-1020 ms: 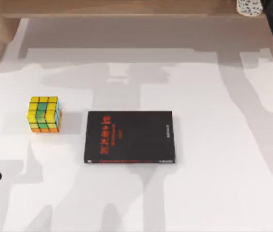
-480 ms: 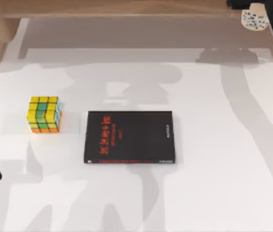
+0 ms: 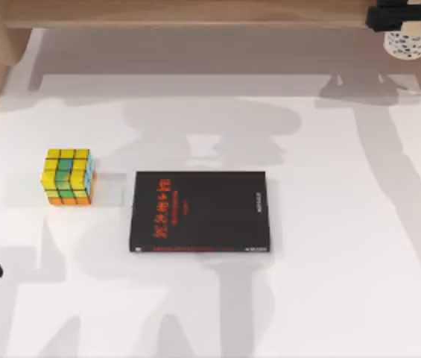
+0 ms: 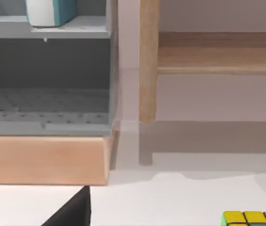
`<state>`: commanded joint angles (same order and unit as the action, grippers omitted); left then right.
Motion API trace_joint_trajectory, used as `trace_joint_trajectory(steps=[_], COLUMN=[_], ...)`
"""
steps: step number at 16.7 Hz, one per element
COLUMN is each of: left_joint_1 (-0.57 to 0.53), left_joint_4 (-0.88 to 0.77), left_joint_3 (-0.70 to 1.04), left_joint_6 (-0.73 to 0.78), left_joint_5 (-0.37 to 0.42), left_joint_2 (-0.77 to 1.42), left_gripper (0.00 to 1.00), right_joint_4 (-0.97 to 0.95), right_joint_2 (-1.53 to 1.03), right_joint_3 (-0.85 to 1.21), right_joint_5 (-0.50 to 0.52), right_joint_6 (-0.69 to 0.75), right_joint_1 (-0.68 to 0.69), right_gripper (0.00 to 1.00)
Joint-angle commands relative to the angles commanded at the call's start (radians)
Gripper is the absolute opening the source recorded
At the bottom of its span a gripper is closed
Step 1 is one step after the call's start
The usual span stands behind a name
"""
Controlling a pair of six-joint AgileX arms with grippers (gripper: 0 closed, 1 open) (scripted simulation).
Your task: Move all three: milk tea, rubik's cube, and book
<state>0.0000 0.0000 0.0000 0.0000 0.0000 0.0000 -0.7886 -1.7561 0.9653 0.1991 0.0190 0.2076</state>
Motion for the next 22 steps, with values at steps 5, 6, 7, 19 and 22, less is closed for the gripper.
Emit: trace_joint_trajectory(steps=[5, 6, 7, 19, 22], left_joint_1=[0.0, 0.0, 0.0, 0.0, 0.0], left_joint_4=[0.0, 0.0, 0.0, 0.0, 0.0], left_joint_3=[0.0, 0.0, 0.0, 0.0, 0.0], left_joint_6=[0.0, 0.0, 0.0, 0.0, 0.0], left_joint_5=[0.0, 0.0, 0.0, 0.0, 0.0], left_joint_2=[0.0, 0.0, 0.0, 0.0, 0.0], left_gripper=[1.0, 1.0, 1.0, 1.0, 1.0], right_joint_4=[-0.122, -0.151, -0.18, -0.421, -0.426], right_joint_2=[0.001, -0.012, -0.03, -0.333, -0.346], right_joint_3=[-0.171, -0.197, -0.216, -0.06, -0.051], right_joint_5=[-0.269, -0.331, -0.393, -0.887, -0.897], right_joint_6=[0.053, 0.062, 0.068, -0.033, -0.039], right_joint_1=[-0.195, -0.248, -0.304, -0.926, -0.942], right_gripper=[0.0, 0.0, 0.0, 0.0, 0.0])
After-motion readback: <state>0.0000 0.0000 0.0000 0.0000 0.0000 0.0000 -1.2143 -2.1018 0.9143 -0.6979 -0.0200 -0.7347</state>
